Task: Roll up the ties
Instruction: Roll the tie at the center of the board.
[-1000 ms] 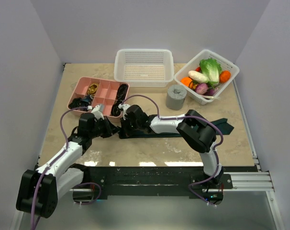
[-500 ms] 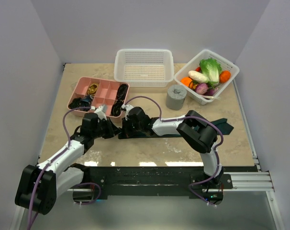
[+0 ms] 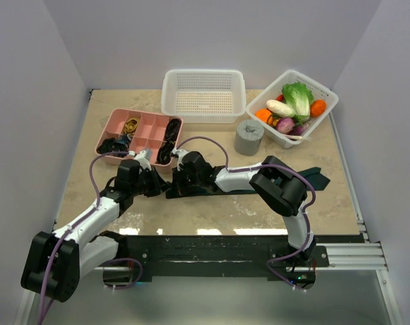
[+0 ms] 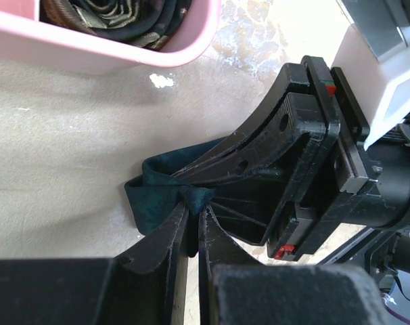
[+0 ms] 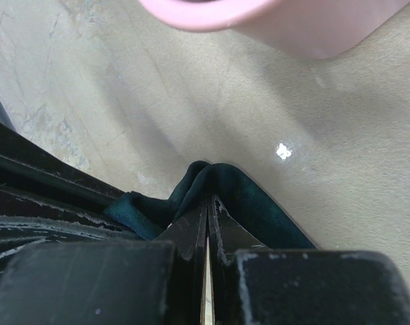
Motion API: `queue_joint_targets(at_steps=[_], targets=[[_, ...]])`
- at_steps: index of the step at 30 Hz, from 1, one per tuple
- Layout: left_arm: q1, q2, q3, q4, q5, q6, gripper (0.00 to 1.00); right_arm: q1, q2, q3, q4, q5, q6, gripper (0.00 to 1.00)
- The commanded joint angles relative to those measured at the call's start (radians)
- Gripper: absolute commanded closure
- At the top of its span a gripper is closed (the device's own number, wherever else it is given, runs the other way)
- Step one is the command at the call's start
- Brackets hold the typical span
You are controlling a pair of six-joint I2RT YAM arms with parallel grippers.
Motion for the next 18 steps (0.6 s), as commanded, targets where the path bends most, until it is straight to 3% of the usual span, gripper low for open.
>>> queue_joint_targets(at_steps=[1,5,18], targets=[[-0.007,-0.004,0.05,-0.021,-0.044,0.043,1.0,0.001,-0.038,0.042,-0.098,0.022,-0.019,1.0],[-0.009,-0.007,0.054,-0.025,-0.043,0.043,1.0,0.0,-0.061,0.079,-0.223,0.1,-0.069,1.0],[-0.02,0.017,0.079,-0.022,-0.059,0.036,1.0,-0.009,-0.168,0.088,-0.35,0.26,-0.131,1.0]])
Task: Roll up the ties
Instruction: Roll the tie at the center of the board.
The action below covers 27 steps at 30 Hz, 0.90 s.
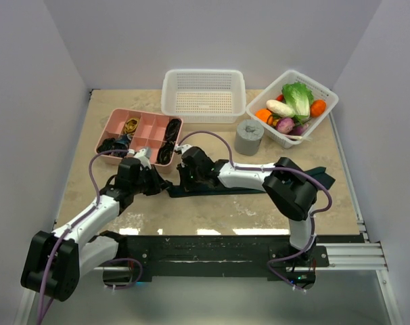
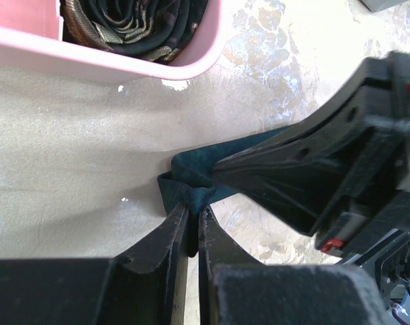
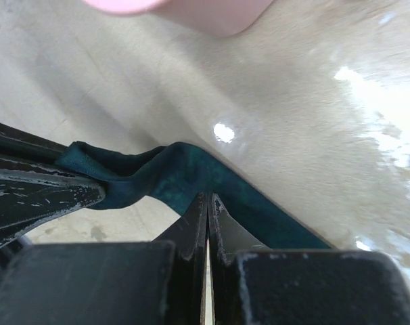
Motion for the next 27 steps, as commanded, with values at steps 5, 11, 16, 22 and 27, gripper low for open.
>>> queue_joint_targets(at_steps=[5,11,16,22,27], targets=[[-0.026,0.037,0.06,0.038,-0.014,0.009,1.0,-0.025,-0.096,0.025,-0.079,0.107,-0.059,1.0],[-0.075,0.095,0.08,0.066,-0.035,-0.014,1.0,-0.04,-0.107,0.008,-0.105,0.13,-0.079,1.0],[-0.099,0.138,0.082,0.104,-0.055,-0.031,1.0,-0.045,-0.115,-0.01,-0.116,0.148,-0.094,1.0],[-0.133,0.19,0.093,0.135,-0.078,-0.057,1.0,-0.048,-0.116,-0.042,-0.11,0.165,-0.103,1.0],[-0.159,0.242,0.102,0.161,-0.093,-0.086,0.97,-0.05,-0.118,-0.061,-0.104,0.171,-0.108,1.0]])
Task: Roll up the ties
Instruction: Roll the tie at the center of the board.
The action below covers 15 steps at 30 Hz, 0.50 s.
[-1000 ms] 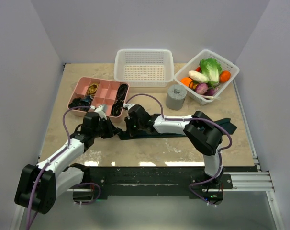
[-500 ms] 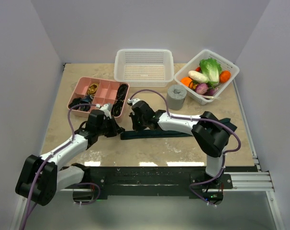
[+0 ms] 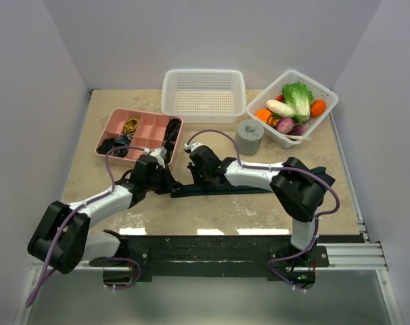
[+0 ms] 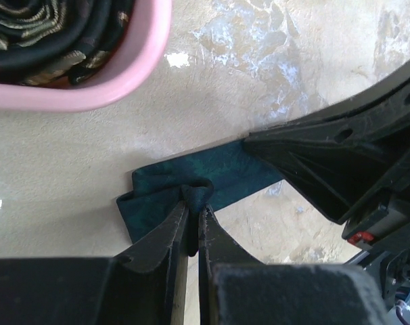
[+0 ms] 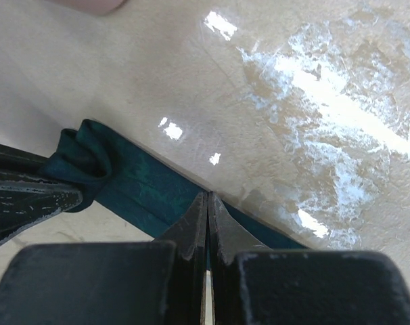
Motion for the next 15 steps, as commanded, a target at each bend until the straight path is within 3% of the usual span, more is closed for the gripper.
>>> queue_joint_targets(at_steps=[1,3,10,15], targets=[[-0.025,0.041,0.044,0.065,-0.034,-0.033,0.94,-0.005,-0.053,-0.016,0.0,0.03,-0.021,1.0],[-0.035,0.061,0.048,0.073,-0.04,-0.039,0.91,-0.005,-0.056,-0.021,0.003,0.03,-0.021,1.0],[-0.047,0.073,0.048,0.106,-0.027,-0.071,0.61,-0.003,-0.053,-0.022,0.008,0.029,-0.026,1.0],[-0.049,0.064,0.033,0.148,-0.007,-0.083,0.59,-0.005,-0.056,-0.025,0.012,0.03,-0.026,1.0]])
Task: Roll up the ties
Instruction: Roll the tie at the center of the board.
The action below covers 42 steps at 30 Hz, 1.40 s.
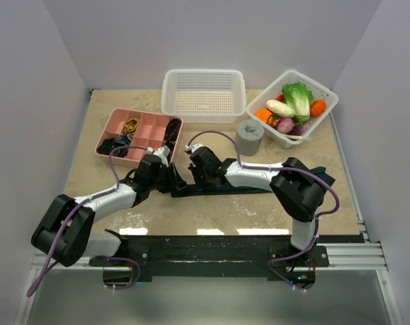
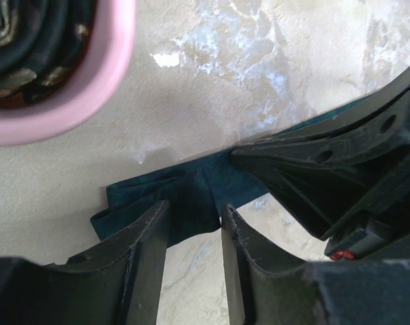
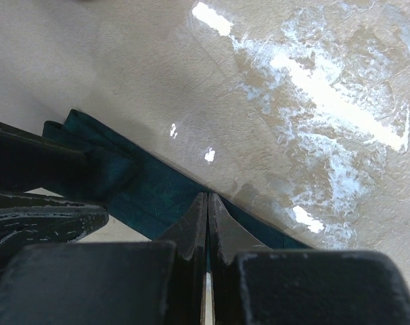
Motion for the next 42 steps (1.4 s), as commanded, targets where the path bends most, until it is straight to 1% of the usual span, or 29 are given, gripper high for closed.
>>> queue_joint_targets(at_steps=[1,5,11,12,15,23,27,30,33,37,38,42], targets=[[-0.006,-0.011,0.015,0.083,0.011,-0.029,0.59,-0.005,-0.054,-0.002,0.012,0.019,-0.02,1.0],[-0.006,-0.027,-0.025,0.144,0.029,-0.057,0.61,-0.005,-0.05,0.007,0.003,0.027,-0.026,1.0],[-0.007,0.006,-0.041,0.178,0.042,-0.062,0.77,-0.008,-0.046,0.004,0.006,0.024,-0.023,1.0],[-0.007,0.012,-0.041,0.184,0.043,-0.063,0.81,-0.008,-0.046,0.007,0.006,0.024,-0.024,1.0],[-0.012,0.042,-0.042,0.215,0.051,-0.066,0.87,-0.008,-0.055,0.009,0.003,0.028,-0.026,1.0],[-0.03,0.157,-0.045,0.293,0.06,-0.074,0.91,-0.009,-0.075,0.001,0.017,0.002,-0.035,1.0],[-0.036,0.18,-0.048,0.309,0.061,-0.08,0.96,-0.008,-0.086,-0.007,0.021,-0.005,-0.038,1.0],[-0.036,0.148,-0.048,0.295,0.051,-0.078,0.96,-0.008,-0.095,-0.01,0.025,-0.018,-0.04,1.0],[-0.036,0.096,-0.036,0.263,0.026,-0.071,0.95,-0.008,-0.106,-0.007,0.034,-0.035,-0.046,1.0],[-0.036,0.053,-0.008,0.2,0.011,-0.055,0.89,-0.008,-0.124,-0.007,0.051,-0.047,-0.049,1.0],[-0.036,0.047,-0.004,0.189,0.008,-0.055,0.86,-0.008,-0.13,-0.007,0.055,-0.051,-0.047,1.0],[-0.036,0.012,0.019,0.125,-0.021,-0.04,0.81,-0.008,-0.139,-0.005,0.069,-0.078,-0.047,1.0]])
